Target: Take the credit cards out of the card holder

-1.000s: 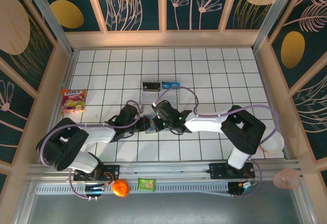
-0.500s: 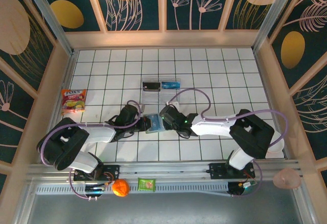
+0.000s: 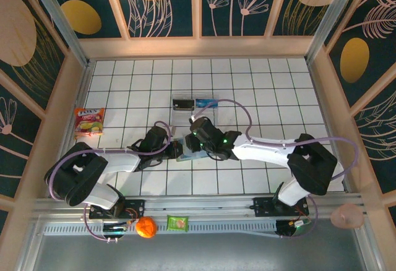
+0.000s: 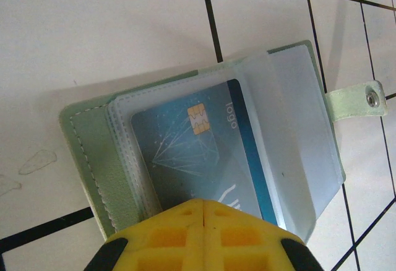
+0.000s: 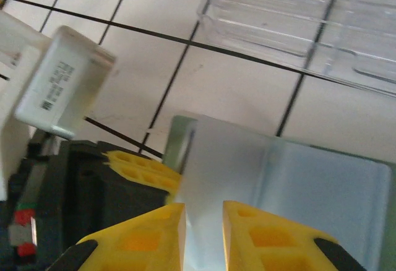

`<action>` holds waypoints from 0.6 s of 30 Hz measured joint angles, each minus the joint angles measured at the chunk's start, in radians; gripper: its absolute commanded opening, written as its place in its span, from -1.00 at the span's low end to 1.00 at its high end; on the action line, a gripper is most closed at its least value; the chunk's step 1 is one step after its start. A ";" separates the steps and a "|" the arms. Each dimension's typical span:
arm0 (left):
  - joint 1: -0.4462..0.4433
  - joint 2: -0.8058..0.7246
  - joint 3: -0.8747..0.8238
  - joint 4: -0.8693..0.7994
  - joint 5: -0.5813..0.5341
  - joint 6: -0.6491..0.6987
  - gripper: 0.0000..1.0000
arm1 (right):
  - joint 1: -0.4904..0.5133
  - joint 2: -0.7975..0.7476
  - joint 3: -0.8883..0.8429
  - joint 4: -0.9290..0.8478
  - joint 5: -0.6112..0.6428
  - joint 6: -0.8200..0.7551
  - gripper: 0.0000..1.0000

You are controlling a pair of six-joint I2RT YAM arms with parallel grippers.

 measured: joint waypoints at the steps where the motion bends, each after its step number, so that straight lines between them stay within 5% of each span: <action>1: 0.000 -0.002 0.002 -0.004 0.002 0.000 -1.00 | -0.001 0.005 0.001 0.006 -0.005 0.000 -0.55; 10: -0.054 -0.021 0.101 -0.081 0.037 0.009 -1.00 | -0.101 -0.083 -0.106 0.004 0.017 0.046 -0.55; 18: -0.148 0.182 0.265 -0.089 0.102 0.031 -1.00 | -0.127 -0.225 -0.175 -0.026 0.075 0.080 -0.54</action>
